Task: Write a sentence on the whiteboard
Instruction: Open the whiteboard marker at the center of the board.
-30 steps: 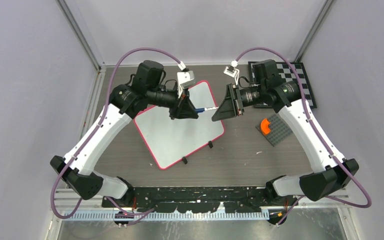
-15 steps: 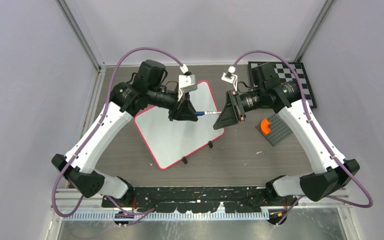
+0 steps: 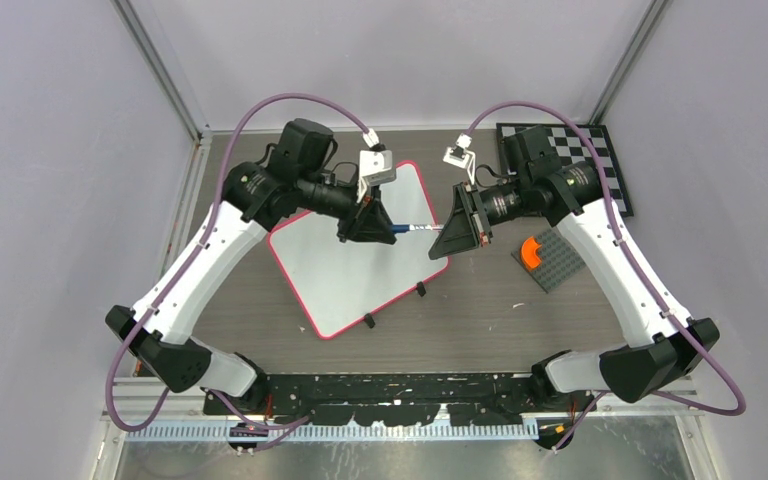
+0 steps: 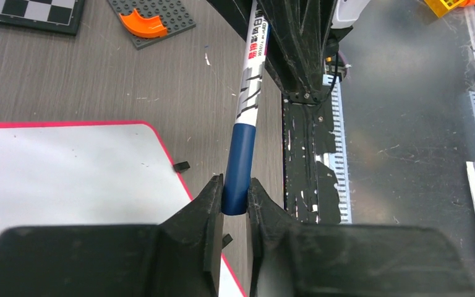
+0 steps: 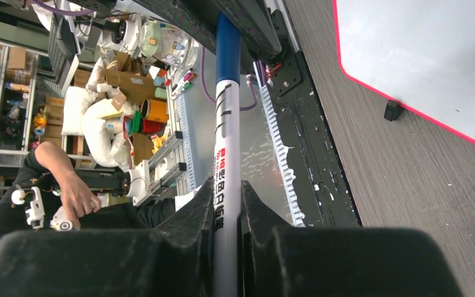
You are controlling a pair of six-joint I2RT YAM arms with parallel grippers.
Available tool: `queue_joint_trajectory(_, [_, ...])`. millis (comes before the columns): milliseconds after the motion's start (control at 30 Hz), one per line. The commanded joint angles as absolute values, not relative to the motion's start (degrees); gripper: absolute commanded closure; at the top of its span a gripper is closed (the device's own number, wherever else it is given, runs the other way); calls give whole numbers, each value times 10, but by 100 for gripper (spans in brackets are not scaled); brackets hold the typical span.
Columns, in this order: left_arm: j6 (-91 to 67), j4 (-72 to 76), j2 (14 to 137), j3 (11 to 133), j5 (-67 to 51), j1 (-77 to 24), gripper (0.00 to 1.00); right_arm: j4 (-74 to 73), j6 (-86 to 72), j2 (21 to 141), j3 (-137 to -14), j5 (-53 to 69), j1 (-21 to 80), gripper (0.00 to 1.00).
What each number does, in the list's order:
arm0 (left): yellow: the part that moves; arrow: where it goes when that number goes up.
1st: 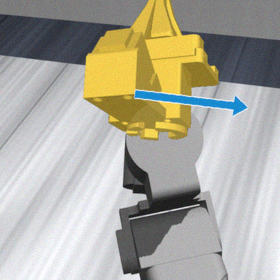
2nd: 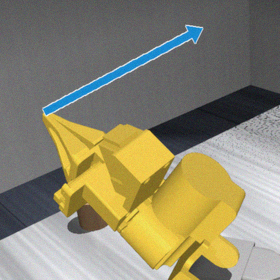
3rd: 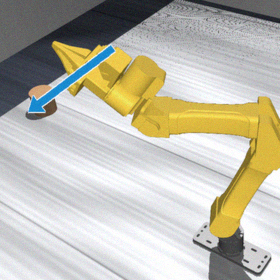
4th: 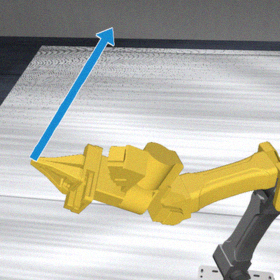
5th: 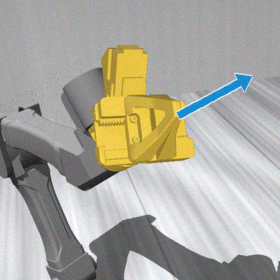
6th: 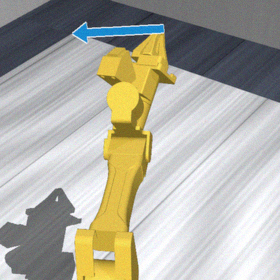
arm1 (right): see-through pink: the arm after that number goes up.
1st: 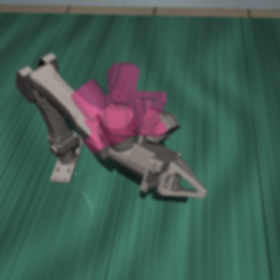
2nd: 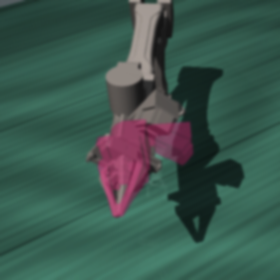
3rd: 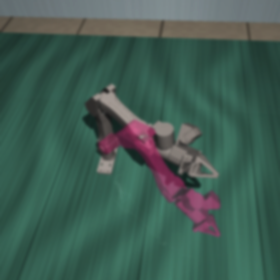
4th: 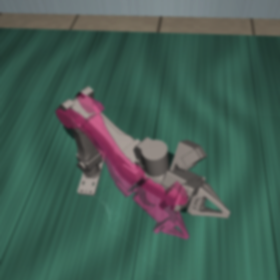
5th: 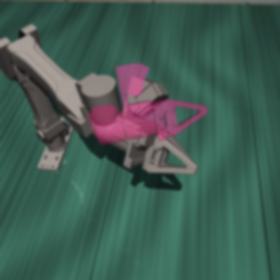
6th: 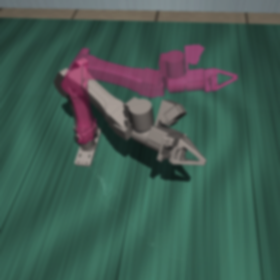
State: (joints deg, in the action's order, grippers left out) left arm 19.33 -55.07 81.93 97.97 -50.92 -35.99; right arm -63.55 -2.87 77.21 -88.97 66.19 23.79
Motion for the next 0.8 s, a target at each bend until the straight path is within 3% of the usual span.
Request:
queue_joint_trajectory(0, [183, -499, 804, 985, -472, -359, 82, -653, -7, 752, -901, 667, 246, 100])
queue_joint_trajectory(100, [153, -476, 811, 992, -472, -359, 75, -638, -21, 749, -892, 666, 251, 100])
queue_joint_trajectory(467, [131, -433, 828, 1013, -420, -359, 70, -655, -3, 746, -885, 662, 269, 100])
queue_joint_trajectory(567, [139, -435, 830, 1014, -443, -359, 68, -657, -3, 746, -885, 659, 269, 100])
queue_joint_trajectory(633, [143, -444, 829, 1013, -490, -359, 61, -657, -4, 746, -889, 656, 269, 100])
queue_joint_trajectory(767, [184, -495, 827, 1015, -538, -382, 66, -657, -3, 750, -893, 657, 269, 100])
